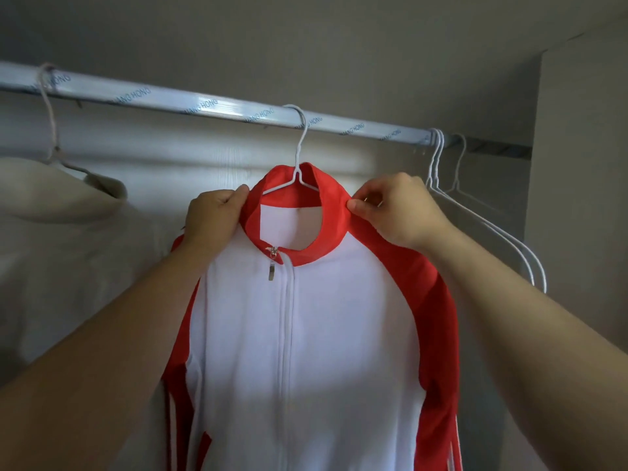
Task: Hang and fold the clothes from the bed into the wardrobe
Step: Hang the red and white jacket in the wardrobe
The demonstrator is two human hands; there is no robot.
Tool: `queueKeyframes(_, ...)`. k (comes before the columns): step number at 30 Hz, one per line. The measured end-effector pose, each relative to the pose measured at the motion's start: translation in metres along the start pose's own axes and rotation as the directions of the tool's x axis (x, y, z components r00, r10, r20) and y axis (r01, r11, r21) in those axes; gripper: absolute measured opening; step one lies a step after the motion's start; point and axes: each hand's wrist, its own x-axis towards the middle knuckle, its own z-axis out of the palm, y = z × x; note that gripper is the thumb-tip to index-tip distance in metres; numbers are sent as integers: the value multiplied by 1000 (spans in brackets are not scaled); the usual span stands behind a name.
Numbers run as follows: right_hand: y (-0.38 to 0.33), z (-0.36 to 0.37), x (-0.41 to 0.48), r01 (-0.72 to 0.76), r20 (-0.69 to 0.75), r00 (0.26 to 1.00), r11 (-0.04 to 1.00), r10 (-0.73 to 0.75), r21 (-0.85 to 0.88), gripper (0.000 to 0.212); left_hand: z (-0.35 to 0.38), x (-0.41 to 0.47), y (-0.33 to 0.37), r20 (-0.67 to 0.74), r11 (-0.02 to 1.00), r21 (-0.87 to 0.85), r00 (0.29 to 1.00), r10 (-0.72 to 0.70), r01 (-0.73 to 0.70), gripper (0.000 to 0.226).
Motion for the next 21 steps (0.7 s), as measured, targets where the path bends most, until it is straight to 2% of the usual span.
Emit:
queueKeyframes(3,6,11,8,-68,-16,997,990,70,123,15,-4,6,3,27,994,-47,995,-94,96,56)
queueKeyframes(6,9,21,17,-127,-26,991,977,134,173,25,-4,22,6,51,974,76,975,-217,213,53)
queueKeyframes(8,10,27,26,-208,8,978,968,209,141,30,-3,33,11,114,944,204,952,-285,258,44)
queueKeyframes(10,9,30,35,-304,51,952,951,301,56,30,-3,42,17,261,895,398,911,-320,200,31)
queueKeyframes(12,7,28,42,-350,95,932,937,349,-9,29,-6,49,21,362,875,449,860,-361,179,22)
queueKeyframes(14,5,26,45,-327,199,920,942,336,-79,30,-14,52,17,485,896,370,771,-412,246,23)
queueKeyframes(15,5,25,44,-302,238,918,948,317,-98,33,-19,51,12,530,894,272,720,-448,356,31)
queueKeyframes(17,14,25,39,-250,231,936,963,267,-98,44,-27,47,1,645,835,165,583,-494,524,54)
queueKeyframes(18,19,25,34,-247,192,946,964,262,-100,51,-31,46,-6,660,811,127,562,-499,571,59)
queueKeyframes(19,23,26,29,-247,135,956,962,261,-113,56,-34,46,-15,641,801,72,588,-494,595,59)
queueKeyframes(21,32,29,17,-205,48,975,964,216,-169,61,-37,44,-34,494,797,-78,718,-491,599,51)
